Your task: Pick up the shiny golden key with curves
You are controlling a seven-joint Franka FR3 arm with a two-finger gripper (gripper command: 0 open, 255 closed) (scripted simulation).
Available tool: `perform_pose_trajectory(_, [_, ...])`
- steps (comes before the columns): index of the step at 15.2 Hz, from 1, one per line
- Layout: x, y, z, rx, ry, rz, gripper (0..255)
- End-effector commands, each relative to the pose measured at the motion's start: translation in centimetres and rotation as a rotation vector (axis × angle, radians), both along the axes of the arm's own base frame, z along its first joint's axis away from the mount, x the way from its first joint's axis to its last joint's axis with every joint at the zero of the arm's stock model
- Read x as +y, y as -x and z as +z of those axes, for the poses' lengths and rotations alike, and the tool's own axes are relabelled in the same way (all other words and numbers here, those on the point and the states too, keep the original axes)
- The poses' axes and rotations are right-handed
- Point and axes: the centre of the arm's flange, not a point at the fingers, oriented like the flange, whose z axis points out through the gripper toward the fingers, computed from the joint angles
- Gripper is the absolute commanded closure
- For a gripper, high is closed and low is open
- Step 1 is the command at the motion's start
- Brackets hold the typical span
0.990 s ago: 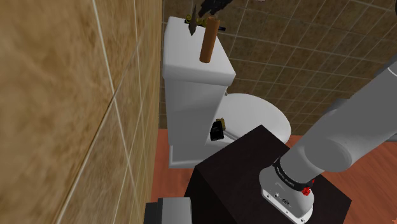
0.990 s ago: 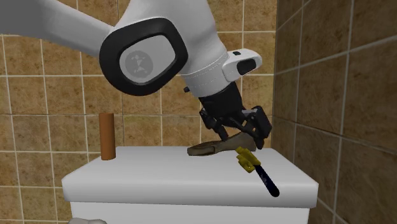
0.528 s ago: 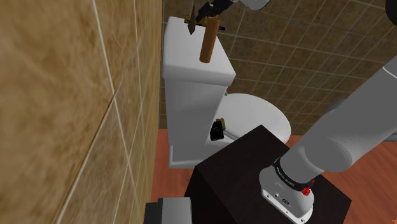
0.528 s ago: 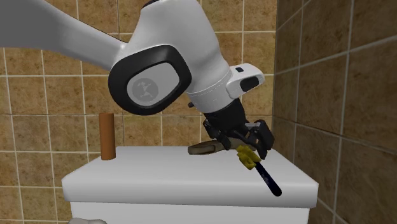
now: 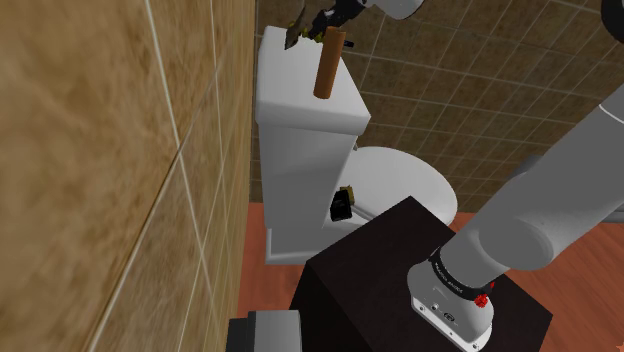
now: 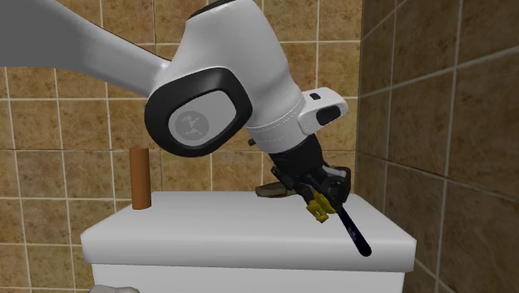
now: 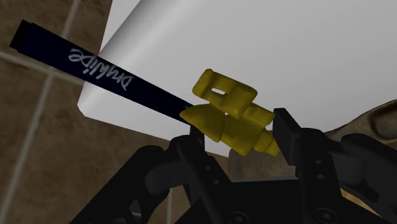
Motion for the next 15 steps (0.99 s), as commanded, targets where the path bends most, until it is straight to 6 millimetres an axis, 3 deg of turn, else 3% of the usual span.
perform_pose_trajectory(1, [0.1, 0.0, -0.5, 0.010, -0.001, 0.002, 255])
perform_pose_trajectory(3, [0.1, 0.0, -0.7, 0.010, -0.001, 0.002, 255])
perform_pose_trajectory(15, [0.2, 0.2, 5.6, 0.010, -0.001, 0.002, 255])
